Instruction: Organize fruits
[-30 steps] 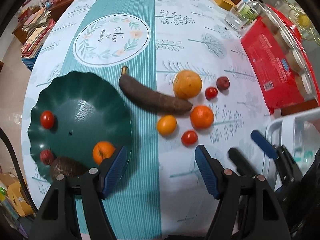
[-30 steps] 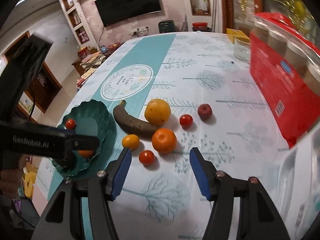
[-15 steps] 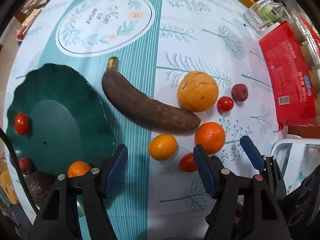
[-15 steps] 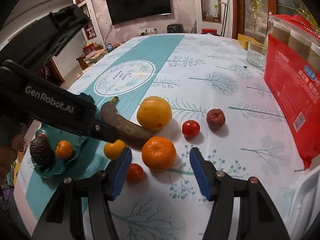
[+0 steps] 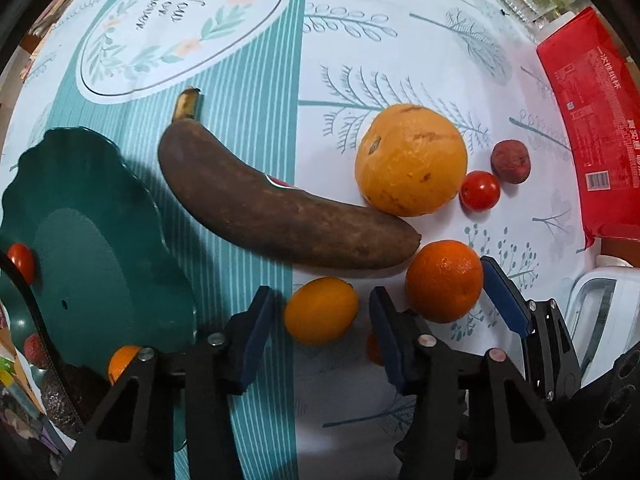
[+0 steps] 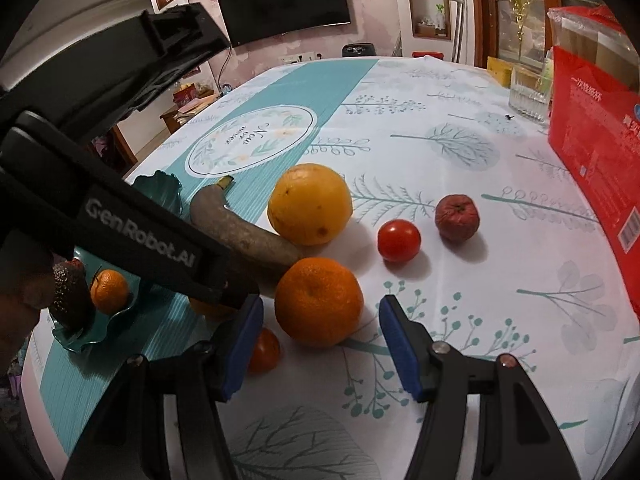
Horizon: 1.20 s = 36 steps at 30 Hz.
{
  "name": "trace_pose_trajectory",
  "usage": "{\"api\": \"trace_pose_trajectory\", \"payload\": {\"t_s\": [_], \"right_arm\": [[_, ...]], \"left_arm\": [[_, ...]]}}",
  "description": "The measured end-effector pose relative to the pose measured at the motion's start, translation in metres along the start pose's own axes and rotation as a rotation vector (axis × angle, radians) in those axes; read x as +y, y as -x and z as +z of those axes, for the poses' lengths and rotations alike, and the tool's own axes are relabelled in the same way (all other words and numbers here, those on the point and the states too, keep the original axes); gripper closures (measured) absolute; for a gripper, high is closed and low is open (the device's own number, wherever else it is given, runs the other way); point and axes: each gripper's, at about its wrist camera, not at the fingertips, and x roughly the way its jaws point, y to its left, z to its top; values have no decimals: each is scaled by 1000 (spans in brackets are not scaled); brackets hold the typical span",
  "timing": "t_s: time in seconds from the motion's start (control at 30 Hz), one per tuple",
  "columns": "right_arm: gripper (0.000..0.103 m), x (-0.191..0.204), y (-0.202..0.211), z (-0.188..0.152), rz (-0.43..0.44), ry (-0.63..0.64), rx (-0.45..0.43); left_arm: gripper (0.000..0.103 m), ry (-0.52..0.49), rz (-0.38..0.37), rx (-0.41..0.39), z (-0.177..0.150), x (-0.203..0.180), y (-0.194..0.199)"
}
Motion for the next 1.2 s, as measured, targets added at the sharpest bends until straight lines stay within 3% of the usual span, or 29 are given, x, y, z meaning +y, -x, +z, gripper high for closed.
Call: {"api": "trace_pose_trajectory", "payload": {"t_s": [0.17, 0.4, 0.87, 1.2], "right_arm": [[45, 0, -3, 0, 23, -10, 3], [57, -3, -3, 1, 35, -37, 15], [58, 1, 19, -3, 33, -70, 32], [58, 19, 58, -7, 34, -63, -12]], "left_arm": [[69, -11, 9, -6, 1, -2, 1], [69, 3, -12, -9, 4, 4, 2], [70, 22, -56, -65, -17, 16, 30], [70, 43, -96, -132, -59, 24, 75]]}}
